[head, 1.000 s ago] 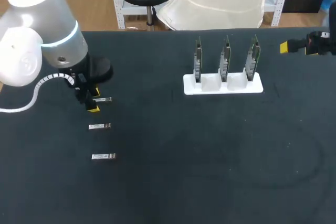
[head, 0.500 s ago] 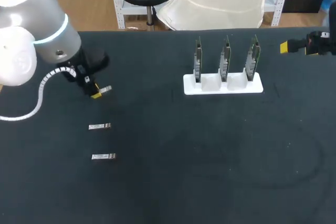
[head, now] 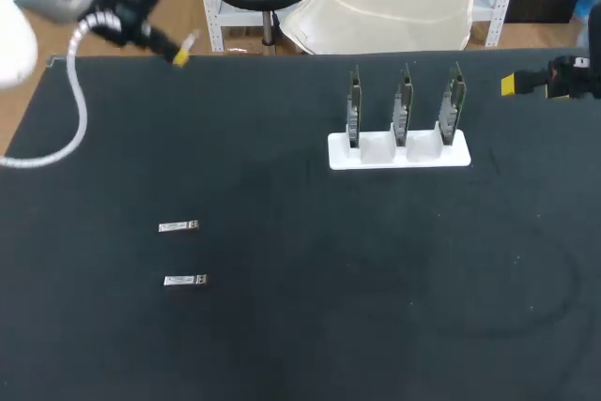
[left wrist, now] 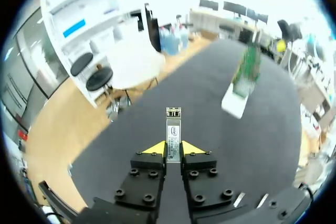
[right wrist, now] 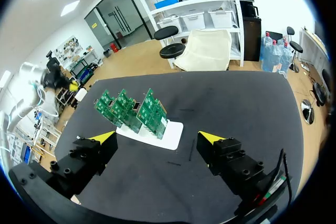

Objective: Pick up the optical module with the left hand, and insert it into the network port with the right hand.

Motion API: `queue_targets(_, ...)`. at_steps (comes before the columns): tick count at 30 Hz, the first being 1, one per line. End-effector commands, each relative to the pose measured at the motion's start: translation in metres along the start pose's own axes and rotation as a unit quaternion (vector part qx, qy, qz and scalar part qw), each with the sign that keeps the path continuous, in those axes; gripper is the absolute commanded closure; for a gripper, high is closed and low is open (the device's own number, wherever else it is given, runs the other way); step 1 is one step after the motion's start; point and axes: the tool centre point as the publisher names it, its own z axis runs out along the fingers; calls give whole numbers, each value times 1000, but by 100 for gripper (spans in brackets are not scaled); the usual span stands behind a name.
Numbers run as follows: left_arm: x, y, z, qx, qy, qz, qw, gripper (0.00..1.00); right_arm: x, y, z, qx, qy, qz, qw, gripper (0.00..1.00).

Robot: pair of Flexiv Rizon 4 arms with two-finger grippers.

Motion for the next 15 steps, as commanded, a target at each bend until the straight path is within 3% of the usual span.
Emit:
queue_targets(1, -40, -18, -37, 13, -213, -33, 976, 100, 0, 1, 0, 2, -1, 0, 1000, 0)
queue_targets(7, -79, -59, -56, 80, -309, 2, 948, 100, 0, 1, 0, 2, -1, 0, 1000, 0)
queue_targets(12, -99, -86, -56, 126, -348, 4, 929, 100, 0, 1, 0, 2, -1, 0, 1000, 0)
queue_targets(15, -111, -103, -55, 175, -372, -5, 912, 100, 0, 1, 0, 2, -1, 0, 1000, 0)
